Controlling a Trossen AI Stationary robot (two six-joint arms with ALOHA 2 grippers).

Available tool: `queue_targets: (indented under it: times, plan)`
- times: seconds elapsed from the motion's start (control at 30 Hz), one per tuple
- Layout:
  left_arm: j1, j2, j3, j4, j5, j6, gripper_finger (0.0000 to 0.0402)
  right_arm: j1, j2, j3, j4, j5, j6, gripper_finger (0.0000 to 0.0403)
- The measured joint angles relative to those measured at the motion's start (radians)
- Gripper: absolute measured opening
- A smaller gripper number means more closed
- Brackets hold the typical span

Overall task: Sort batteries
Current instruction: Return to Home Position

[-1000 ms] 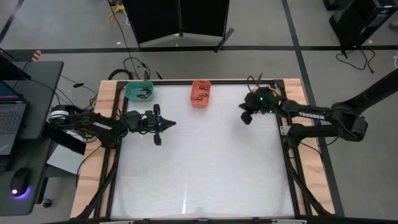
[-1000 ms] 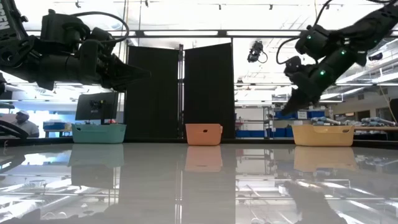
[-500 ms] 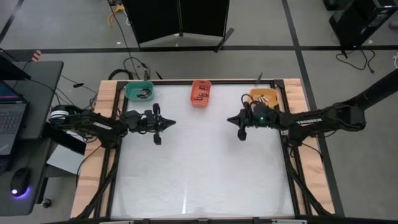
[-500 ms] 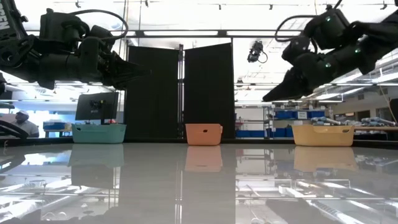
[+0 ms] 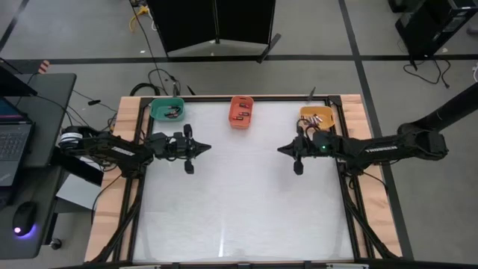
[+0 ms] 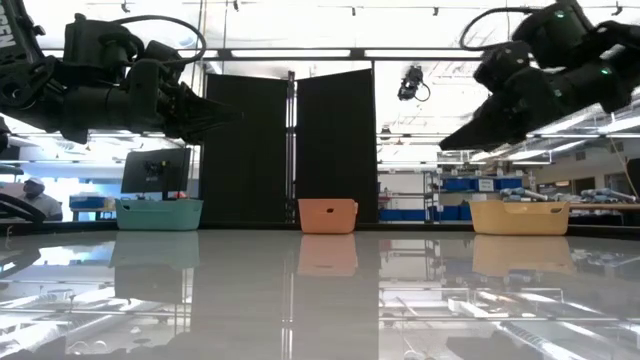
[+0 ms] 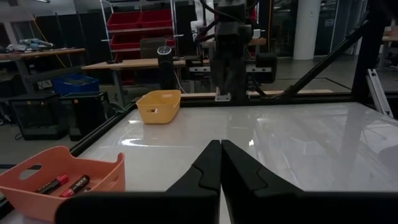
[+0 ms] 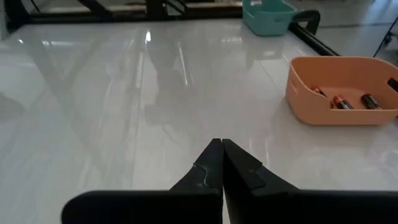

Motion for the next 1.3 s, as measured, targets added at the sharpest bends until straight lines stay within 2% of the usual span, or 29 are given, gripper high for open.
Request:
queue_targets:
  times: [0.17, 0.47, 0.6, 0.9, 1.07, 1.3]
  plan:
    - [0.0, 0.0, 0.0, 0.0, 0.0, 0.0, 0.0015, 0.0, -0.113, -0.112, 0.067, 0.0, 0.028, 0.0007]
    - [0.0, 0.0, 0.0, -0.001, -0.01, -0.003, 0.0015, 0.014, -0.34, -0.222, 0.06, -0.005, 0.045, 0.0007]
    - [0.0, 0.0, 0.0, -0.001, -0.01, -0.009, 0.0015, 0.026, -0.451, -0.237, -0.052, 0.011, 0.062, 0.0007]
    - [0.0, 0.0, 0.0, -0.002, -0.009, -0.024, 0.0015, 0.093, -0.693, -0.235, -0.285, 0.132, 0.059, 0.0005]
    - [0.0, 0.0, 0.0, -0.009, -0.009, -0.026, 0.0015, 0.119, -0.757, -0.235, -0.288, 0.131, 0.008, 0.0005]
    - [0.0, 0.0, 0.0, -0.011, -0.008, -0.026, 0.0015, 0.119, -0.759, -0.235, -0.294, 0.097, 0.026, 0.0005]
